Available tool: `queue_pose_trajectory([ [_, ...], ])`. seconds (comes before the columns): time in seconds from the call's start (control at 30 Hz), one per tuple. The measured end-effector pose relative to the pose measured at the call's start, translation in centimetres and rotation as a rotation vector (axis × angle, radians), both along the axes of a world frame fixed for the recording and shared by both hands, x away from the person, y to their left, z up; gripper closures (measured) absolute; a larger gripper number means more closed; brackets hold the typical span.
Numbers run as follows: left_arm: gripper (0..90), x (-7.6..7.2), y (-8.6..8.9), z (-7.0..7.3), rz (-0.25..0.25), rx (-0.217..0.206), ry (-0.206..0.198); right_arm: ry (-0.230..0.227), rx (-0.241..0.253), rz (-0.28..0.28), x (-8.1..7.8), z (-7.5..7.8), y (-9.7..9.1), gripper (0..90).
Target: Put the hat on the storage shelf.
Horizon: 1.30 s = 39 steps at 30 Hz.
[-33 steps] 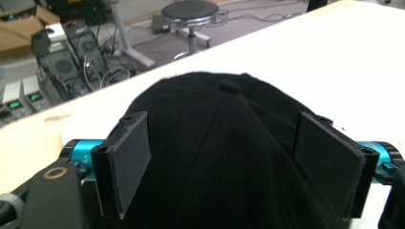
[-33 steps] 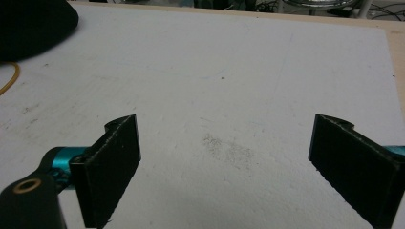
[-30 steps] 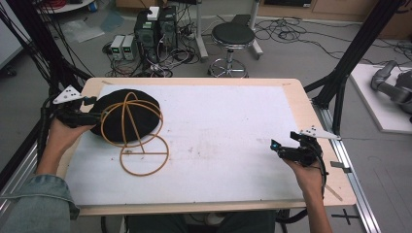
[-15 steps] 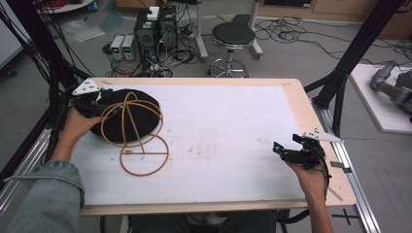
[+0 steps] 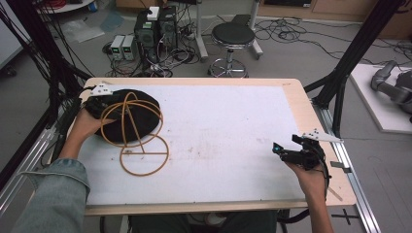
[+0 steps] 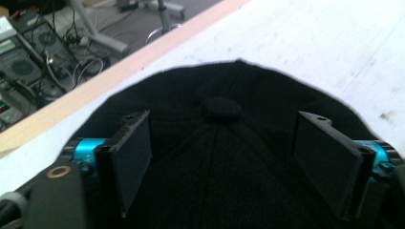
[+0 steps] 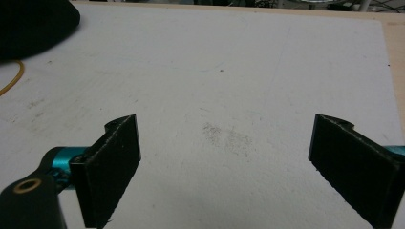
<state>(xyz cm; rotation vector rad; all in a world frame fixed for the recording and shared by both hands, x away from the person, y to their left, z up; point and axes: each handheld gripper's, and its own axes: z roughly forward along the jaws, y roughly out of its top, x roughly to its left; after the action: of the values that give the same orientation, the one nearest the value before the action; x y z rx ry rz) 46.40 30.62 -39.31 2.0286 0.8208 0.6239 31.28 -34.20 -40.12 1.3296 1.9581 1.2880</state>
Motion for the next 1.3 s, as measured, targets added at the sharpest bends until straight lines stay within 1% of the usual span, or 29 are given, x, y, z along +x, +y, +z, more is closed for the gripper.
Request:
queue_pose_trajectory([
  [0.03,26.5,0.04,0.0,-0.08,0.005,0.004,0.008,0.002,0.0,-0.002,-0.02,0.02,0.0,10.2],
  [0.1,28.0,0.11,0.07,-0.19,0.02,0.007,0.02,-0.001,-0.002,0.002,-0.03,0.05,-0.07,10.2],
  [0.13,31.7,0.15,0.05,-0.22,0.03,0.007,0.024,-0.006,-0.001,0.003,-0.05,0.14,-0.1,10.2],
  [0.3,36.2,0.19,-0.02,-0.42,0.037,0.027,0.042,-0.008,0.006,0.001,-0.11,0.26,-0.13,10.2],
  [0.4,36.5,0.17,0.02,-0.46,0.033,0.035,0.052,-0.007,0.008,0.003,-0.12,0.25,-0.11,10.2],
  [0.5,34.5,0.1,0.09,-0.52,0.025,0.041,0.067,-0.006,0.007,0.004,-0.16,0.26,-0.13,10.2],
  [0.57,34.1,0.06,0.05,-0.55,0.024,0.045,0.069,-0.008,0.006,0.005,-0.14,0.26,-0.16,10.2],
  [0.63,41.7,0.1,0.05,-0.59,0.034,0.061,0.076,-0.009,0.01,0.005,-0.07,0.23,-0.22,10.2],
  [0.73,49.3,0.19,0.0,-0.82,0.04,0.074,0.091,-0.006,0.011,0.008,-0.13,0.26,-0.16,10.2],
  [0.77,54.2,0.18,-0.02,-0.82,0.044,0.08,0.094,-0.008,0.012,0.007,-0.13,0.3,-0.18,10.2],
  [0.8,54.2,0.13,-0.03,-0.78,0.045,0.087,0.097,-0.008,0.012,0.007,-0.13,0.3,-0.18,10.2],
  [0.87,67.3,0.07,-0.02,-0.74,0.04,0.085,0.103,-0.011,0.02,0.005,-0.09,0.36,-0.24,10.2],
  [0.93,73.0,0.05,0.09,-0.69,0.034,0.084,0.107,-0.009,0.016,0.008,-0.04,0.31,-0.22,10.2],
  [0.97,73.0,0.03,0.12,-0.67,0.033,0.087,0.106,-0.009,0.016,0.008,-0.04,0.31,-0.22,10.2],
  [1.03,80.1,-0.04,0.15,-0.6,0.033,0.09,0.105,-0.008,0.019,0.005,-0.06,0.3,-0.14,10.2],
  [1.07,80.1,-0.06,0.16,-0.52,0.024,0.096,0.101,-0.008,0.019,0.005,-0.06,0.3,-0.14,10.2],
  [1.13,81.4,-0.13,0.13,-0.43,0.026,0.088,0.098,-0.009,0.02,0.005,-0.09,0.33,-0.19,10.2],
  [1.2,82.4,-0.21,0.18,-0.26,0.025,0.095,0.092,-0.011,0.02,0.005,-0.11,0.37,-0.23,10.2],
  [1.23,82.4,-0.26,0.15,-0.19,0.025,0.085,0.087,-0.011,0.02,0.005,-0.11,0.37,-0.23,10.2],
  [1.3,83.3,-0.38,0.25,0.14,0.021,0.079,0.076,-0.01,0.023,0.002,-0.13,0.4,-0.25,10.2],
])
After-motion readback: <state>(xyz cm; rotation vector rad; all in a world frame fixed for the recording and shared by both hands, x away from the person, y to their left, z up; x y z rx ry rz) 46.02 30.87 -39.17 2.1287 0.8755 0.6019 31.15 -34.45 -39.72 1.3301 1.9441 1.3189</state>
